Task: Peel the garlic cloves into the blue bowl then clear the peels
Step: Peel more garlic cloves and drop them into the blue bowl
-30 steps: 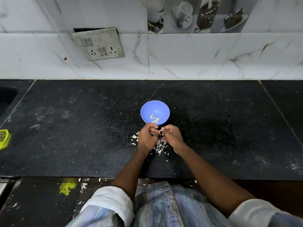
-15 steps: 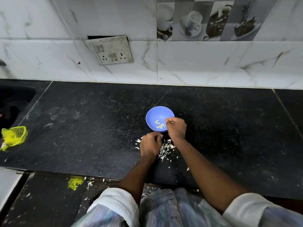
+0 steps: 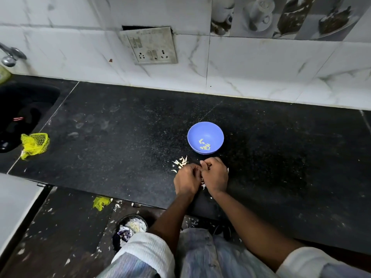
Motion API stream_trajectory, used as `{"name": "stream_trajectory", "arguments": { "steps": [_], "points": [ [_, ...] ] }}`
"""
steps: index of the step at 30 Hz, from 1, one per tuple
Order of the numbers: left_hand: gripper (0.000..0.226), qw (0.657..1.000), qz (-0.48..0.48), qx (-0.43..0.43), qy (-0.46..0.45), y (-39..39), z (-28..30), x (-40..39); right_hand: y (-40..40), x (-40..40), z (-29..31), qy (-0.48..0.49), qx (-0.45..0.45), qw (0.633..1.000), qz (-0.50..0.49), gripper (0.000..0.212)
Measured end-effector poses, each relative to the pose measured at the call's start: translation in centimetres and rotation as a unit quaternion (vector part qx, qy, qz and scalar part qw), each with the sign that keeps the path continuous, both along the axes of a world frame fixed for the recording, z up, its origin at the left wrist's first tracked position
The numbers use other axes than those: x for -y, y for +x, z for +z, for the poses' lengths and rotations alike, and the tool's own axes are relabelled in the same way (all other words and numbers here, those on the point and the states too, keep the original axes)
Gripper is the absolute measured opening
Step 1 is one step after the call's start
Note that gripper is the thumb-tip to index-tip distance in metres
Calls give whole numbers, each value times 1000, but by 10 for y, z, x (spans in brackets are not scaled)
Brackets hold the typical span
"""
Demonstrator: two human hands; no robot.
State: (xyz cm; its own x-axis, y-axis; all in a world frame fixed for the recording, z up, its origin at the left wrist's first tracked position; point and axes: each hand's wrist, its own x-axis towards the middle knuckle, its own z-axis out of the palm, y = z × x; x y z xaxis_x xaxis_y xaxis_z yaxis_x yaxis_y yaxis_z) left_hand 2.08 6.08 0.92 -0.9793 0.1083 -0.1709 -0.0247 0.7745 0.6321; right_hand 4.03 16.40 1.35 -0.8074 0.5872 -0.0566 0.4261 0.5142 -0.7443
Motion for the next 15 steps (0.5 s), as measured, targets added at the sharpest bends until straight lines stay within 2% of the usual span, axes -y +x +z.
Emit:
{"name": "stream_trajectory", "arguments": {
  "steps": [3, 5, 8, 15],
  "points": [
    [14, 999, 29, -5, 18, -5, -6, 23, -13, 15, -1, 13, 20, 999, 34, 10],
    [18, 998, 40, -20, 32, -13, -10, 43, -20, 28, -5, 30, 44, 996, 73, 21],
    [20, 997, 59, -33, 34, -25, -13, 69, -30, 49, -8, 62, 56, 988, 129, 23],
    [22, 997, 30, -49, 54, -53, -13, 90, -66, 68, -10, 102, 103, 979, 141, 28]
  ]
}}
